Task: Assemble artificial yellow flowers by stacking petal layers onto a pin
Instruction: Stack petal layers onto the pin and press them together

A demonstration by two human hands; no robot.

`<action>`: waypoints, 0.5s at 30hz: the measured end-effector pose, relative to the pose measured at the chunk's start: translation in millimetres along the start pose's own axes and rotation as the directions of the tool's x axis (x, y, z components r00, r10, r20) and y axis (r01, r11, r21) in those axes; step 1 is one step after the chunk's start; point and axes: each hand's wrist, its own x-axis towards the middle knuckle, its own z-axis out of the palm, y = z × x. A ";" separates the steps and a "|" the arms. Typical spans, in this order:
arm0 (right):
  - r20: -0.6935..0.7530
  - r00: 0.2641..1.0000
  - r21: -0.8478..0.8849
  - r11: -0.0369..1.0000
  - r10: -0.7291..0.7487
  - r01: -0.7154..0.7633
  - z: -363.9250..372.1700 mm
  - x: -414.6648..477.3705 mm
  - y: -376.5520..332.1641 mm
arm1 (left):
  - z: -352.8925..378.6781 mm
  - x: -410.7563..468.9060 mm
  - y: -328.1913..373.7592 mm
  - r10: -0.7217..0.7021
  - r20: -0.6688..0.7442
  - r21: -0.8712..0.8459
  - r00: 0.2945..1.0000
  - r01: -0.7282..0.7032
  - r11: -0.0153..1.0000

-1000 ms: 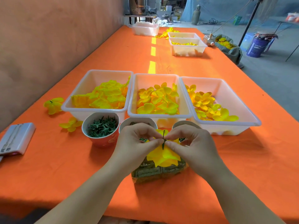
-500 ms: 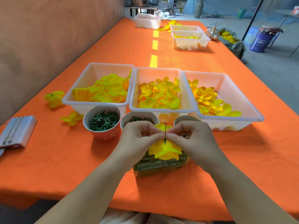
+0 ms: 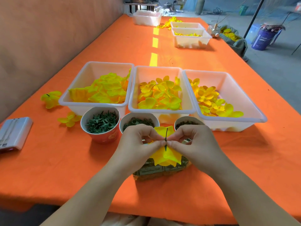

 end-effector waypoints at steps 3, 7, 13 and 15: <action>0.004 1.000 -0.032 0.999 -0.008 0.008 -0.5 1.2 3.3 | -0.3 3.9 1.6 0.026 0.020 0.089 0.999 -0.027 0.996; -0.026 0.993 -0.189 0.976 -0.118 0.111 1.9 2.2 -2.2 | 3.9 1.5 3.8 0.125 -0.039 0.275 0.991 -0.109 0.955; -0.006 1.000 -0.061 0.998 -0.025 0.024 -7.3 -4.6 -0.1 | -4.5 -5.7 -3.0 0.026 -0.014 0.083 1.000 -0.025 0.996; 0.015 0.999 -0.080 0.996 -0.034 0.036 -13.8 -0.1 -3.4 | -5.5 -6.1 -3.4 -0.003 -0.043 0.036 0.999 0.004 0.999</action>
